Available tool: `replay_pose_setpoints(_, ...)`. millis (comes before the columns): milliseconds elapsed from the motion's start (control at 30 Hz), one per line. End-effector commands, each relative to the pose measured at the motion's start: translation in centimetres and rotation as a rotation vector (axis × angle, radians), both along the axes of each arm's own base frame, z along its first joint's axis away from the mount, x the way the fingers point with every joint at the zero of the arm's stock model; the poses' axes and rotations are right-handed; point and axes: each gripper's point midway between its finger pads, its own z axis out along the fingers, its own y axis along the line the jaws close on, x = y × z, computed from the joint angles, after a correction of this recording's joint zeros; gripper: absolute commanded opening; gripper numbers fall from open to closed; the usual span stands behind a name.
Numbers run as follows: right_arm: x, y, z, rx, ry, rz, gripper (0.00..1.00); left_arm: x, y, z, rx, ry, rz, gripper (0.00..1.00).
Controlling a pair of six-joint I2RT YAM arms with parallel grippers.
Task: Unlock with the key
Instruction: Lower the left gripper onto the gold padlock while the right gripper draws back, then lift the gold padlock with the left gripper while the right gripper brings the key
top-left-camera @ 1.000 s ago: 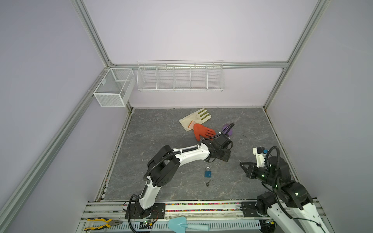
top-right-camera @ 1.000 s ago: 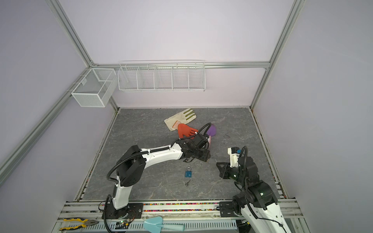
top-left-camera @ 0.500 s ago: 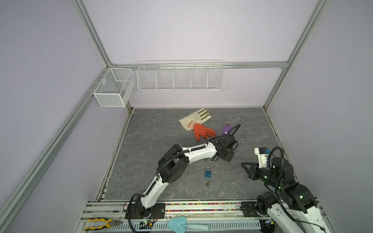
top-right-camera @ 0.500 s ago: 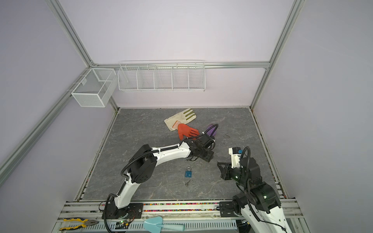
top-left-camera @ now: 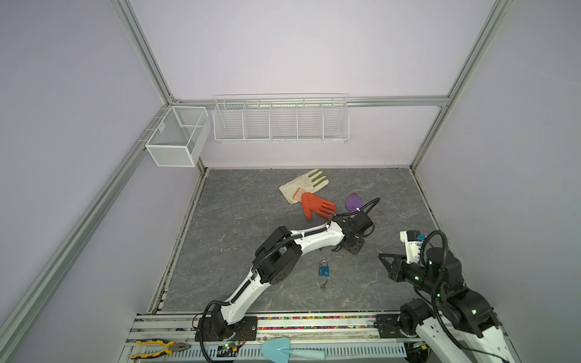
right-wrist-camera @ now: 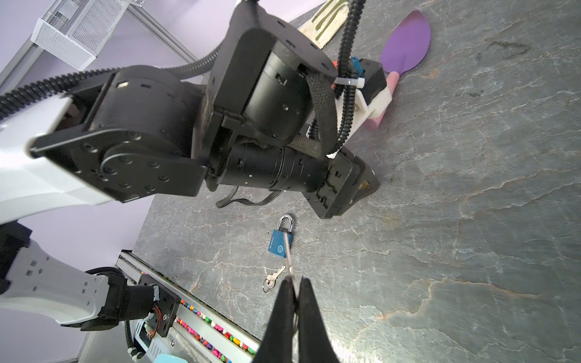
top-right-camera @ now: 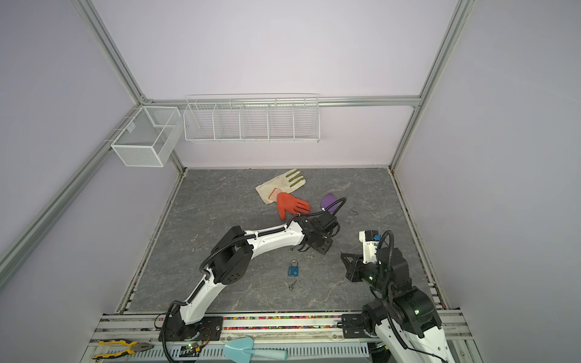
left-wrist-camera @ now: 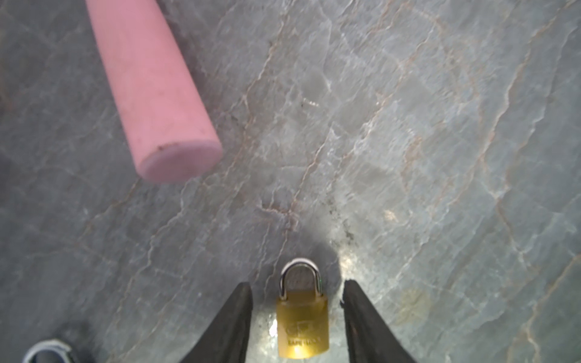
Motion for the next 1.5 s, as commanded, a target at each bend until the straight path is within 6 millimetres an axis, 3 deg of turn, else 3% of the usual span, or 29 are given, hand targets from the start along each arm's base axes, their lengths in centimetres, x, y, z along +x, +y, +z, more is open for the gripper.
replay_pose_setpoints(0,0.1,-0.1,0.3,-0.011,-0.020,0.003,0.06,-0.8,0.6,-1.0,0.066,0.012,0.003,0.46)
replay_pose_setpoints(600,0.2,-0.1,0.4,-0.003,-0.039,-0.001,0.06,-0.9,1.4,-1.7,0.160,-0.007,0.040,0.31)
replay_pose_setpoints(967,0.4,0.1,0.5,-0.002,-0.039,0.006,0.06,-0.9,1.0,-2.2,0.154,0.001,0.051,0.31)
replay_pose_setpoints(1100,0.5,0.1,0.5,-0.009,-0.032,0.007,0.06,-1.0,0.7,-2.0,0.124,0.015,0.059,0.26)
replay_pose_setpoints(1333,0.7,-0.1,0.7,-0.020,-0.041,-0.001,0.06,-0.1,0.3,0.8,0.037,0.006,0.142,0.15)
replay_pose_setpoints(1467,1.1,0.3,1.1,-0.029,-0.044,0.016,0.06,1.0,0.2,4.4,-0.077,0.003,0.226,0.07)
